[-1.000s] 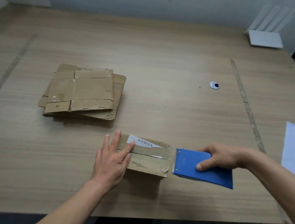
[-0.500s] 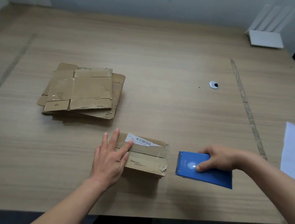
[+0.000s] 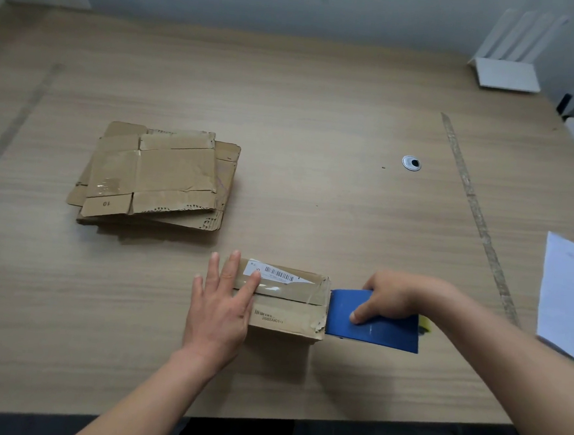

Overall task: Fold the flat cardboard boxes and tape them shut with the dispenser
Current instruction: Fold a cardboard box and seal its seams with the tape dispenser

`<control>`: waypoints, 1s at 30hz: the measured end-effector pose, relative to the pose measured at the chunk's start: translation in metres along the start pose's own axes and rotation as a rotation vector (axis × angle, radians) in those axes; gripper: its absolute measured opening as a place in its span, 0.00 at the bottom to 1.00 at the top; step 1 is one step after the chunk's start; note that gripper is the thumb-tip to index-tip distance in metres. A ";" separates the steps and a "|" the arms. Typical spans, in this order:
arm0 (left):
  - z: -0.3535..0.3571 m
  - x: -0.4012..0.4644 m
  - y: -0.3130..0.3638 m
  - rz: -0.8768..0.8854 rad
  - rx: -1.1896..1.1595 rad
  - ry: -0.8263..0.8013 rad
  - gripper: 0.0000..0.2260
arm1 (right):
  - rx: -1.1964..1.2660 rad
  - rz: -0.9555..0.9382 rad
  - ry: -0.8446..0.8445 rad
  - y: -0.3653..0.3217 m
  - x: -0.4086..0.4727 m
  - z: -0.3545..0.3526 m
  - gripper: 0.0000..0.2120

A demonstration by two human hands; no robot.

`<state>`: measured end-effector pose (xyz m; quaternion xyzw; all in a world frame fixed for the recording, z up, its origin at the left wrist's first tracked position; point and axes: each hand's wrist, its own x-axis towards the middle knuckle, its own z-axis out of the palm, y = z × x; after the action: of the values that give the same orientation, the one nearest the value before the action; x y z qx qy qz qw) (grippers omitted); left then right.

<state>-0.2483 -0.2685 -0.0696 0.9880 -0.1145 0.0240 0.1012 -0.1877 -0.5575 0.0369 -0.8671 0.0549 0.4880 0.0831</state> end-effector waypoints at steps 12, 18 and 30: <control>0.003 -0.003 0.004 0.019 -0.026 0.006 0.22 | -0.059 0.057 0.003 -0.021 -0.004 0.000 0.25; 0.001 -0.004 0.004 0.013 -0.028 -0.053 0.23 | -0.082 0.072 -0.013 -0.028 0.001 -0.002 0.24; -0.005 -0.010 0.009 0.070 0.066 -0.200 0.41 | -0.089 0.106 -0.003 -0.042 0.002 0.004 0.20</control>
<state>-0.2602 -0.2743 -0.0632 0.9836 -0.1577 -0.0676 0.0559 -0.1830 -0.5160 0.0373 -0.8650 0.0788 0.4951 0.0184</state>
